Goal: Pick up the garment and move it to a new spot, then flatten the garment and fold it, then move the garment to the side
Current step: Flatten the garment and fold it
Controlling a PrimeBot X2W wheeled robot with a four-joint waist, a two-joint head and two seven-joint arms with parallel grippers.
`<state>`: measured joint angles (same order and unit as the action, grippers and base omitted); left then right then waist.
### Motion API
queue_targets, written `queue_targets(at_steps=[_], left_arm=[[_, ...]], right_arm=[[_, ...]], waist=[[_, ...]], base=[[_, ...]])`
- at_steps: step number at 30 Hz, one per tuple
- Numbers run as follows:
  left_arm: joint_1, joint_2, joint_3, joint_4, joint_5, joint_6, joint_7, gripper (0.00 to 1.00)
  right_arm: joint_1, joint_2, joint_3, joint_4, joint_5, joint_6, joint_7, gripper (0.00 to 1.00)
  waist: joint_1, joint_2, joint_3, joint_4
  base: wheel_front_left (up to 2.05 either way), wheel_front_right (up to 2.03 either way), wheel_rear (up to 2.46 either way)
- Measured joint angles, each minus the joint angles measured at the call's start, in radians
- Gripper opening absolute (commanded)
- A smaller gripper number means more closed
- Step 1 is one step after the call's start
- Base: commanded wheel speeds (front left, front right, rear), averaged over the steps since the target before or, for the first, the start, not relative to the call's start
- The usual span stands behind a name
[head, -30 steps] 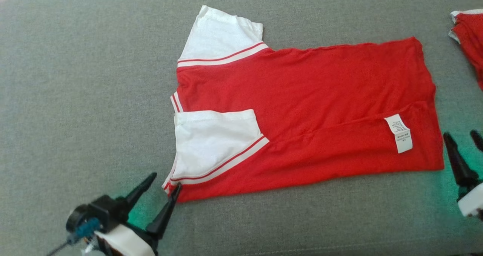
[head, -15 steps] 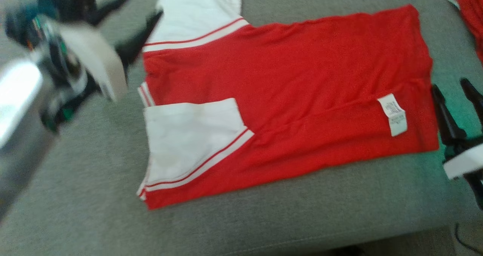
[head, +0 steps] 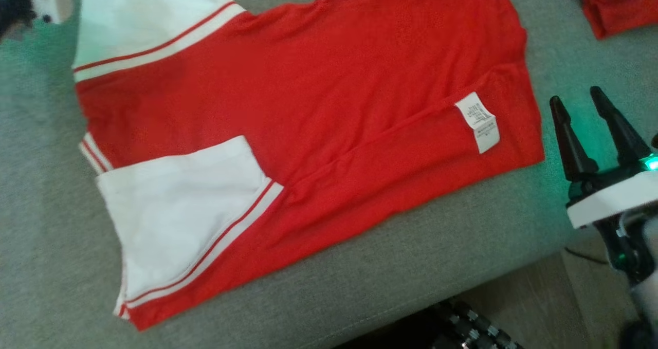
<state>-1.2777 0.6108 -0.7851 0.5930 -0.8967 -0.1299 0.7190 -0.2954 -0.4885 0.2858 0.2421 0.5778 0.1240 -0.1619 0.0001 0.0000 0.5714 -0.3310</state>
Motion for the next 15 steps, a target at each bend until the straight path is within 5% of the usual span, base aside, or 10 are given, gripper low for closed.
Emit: queue_targets(at_steps=[8,9,10,11,15], left_arm=[[-0.019,0.039,-0.026,0.045,-0.003,-0.002,0.039,1.00],[-0.026,0.040,-0.030,0.043,-0.008,-0.002,0.049,0.52],[-0.029,0.040,-0.031,0.043,-0.020,-0.002,0.057,0.38],[-0.029,0.040,-0.033,0.039,-0.031,-0.002,0.065,0.00],[-0.028,0.039,-0.050,0.010,-0.083,-0.002,0.100,0.00]], right_arm=[[-0.028,0.034,0.027,0.042,0.000,0.000,-0.030,1.00],[-0.031,0.034,0.028,0.047,0.000,0.000,-0.034,1.00],[-0.034,0.034,0.028,0.053,0.000,0.000,-0.037,1.00],[-0.039,0.034,0.028,0.059,0.000,0.000,-0.042,1.00],[-0.065,0.031,0.025,0.072,0.002,0.000,-0.050,1.00]], waist=[[-0.0001,0.0000,0.035,-0.038],[-0.0001,0.0000,0.036,-0.039],[-0.0001,0.0000,0.036,-0.038],[-0.0001,0.0000,0.035,-0.038],[-0.0001,0.0000,0.032,-0.030]], base=[[0.00,0.00,0.00],[0.00,0.00,0.00],[0.00,0.00,0.00],[0.00,0.00,0.00],[0.00,0.00,0.00]])
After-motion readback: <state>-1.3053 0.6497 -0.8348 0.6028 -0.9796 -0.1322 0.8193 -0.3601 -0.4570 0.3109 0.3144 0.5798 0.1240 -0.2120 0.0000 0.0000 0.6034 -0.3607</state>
